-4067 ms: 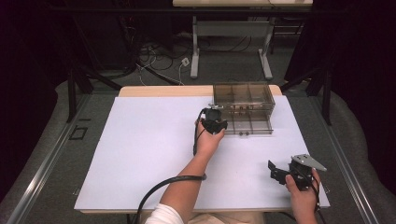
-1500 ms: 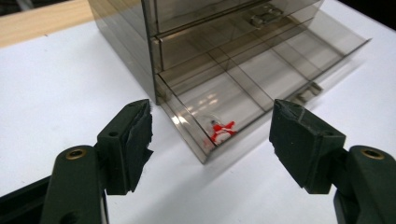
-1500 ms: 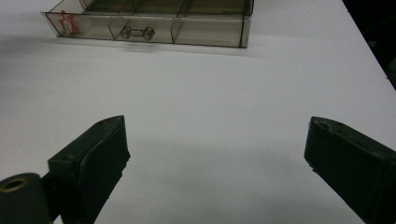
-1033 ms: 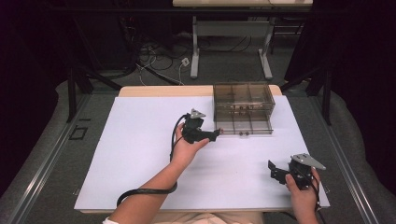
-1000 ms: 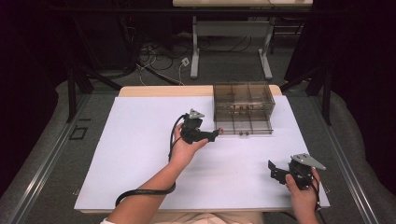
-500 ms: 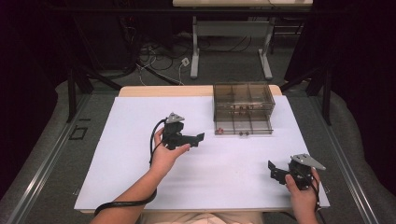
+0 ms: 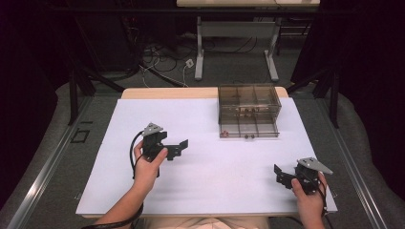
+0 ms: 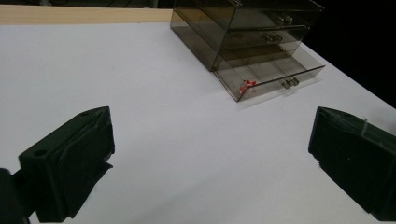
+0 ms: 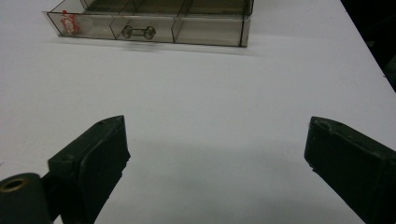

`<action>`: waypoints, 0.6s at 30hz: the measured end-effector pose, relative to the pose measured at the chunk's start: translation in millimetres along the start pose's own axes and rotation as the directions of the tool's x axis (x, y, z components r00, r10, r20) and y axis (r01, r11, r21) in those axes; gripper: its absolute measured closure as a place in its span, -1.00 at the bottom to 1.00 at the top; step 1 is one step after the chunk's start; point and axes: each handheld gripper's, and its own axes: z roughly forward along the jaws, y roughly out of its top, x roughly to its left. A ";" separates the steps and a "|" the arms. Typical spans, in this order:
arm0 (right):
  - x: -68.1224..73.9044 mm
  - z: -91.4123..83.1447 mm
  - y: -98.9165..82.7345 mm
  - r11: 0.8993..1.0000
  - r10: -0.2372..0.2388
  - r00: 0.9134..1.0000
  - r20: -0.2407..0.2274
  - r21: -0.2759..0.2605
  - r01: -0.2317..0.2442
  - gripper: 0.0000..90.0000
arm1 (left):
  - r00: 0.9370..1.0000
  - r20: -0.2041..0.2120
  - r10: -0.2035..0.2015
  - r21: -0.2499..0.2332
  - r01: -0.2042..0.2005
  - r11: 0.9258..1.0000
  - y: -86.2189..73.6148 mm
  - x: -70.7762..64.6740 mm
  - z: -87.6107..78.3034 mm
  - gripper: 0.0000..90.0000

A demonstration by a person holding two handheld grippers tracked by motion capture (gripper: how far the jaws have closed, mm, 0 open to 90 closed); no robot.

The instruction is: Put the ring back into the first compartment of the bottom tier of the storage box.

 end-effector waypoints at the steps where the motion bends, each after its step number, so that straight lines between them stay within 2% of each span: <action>1: 0.0 0.0 0.0 1.000 0.000 1.000 0.000 0.000 0.000 -0.87 | 1.000 0.004 -0.001 -0.006 0.001 1.000 -1.5 1.3 -1.9 -0.99; 9: 0.4 -0.6 -0.1 1.000 0.008 1.000 0.003 -0.005 -0.008 -0.87 | 0.998 -0.031 0.054 -0.002 -0.054 0.999 -19.9 12.7 -24.6 -0.99; 10: 1.1 1.0 -0.7 1.000 0.015 1.000 0.012 -0.026 -0.015 -0.87 | 0.997 -0.033 0.065 -0.002 -0.065 0.998 -22.2 14.0 -27.6 -0.99; 11: 0.3 -1.6 0.1 1.000 0.010 1.000 0.004 0.006 -0.010 -0.87 | 0.997 -0.036 0.073 -0.003 -0.073 0.997 -25.2 15.5 -31.3 -0.99; 15: 0.2 -1.4 0.0 1.000 0.007 1.000 0.004 -0.006 -0.007 -0.87 | 0.998 -0.038 0.049 -0.012 -0.050 0.999 -36.5 20.1 -42.3 -0.99; 18: 0.9 -3.0 0.5 1.000 0.011 1.000 -0.004 0.006 -0.011 -0.87 | 0.997 -0.058 0.048 -0.008 -0.048 0.999 -44.9 24.2 -49.4 -0.99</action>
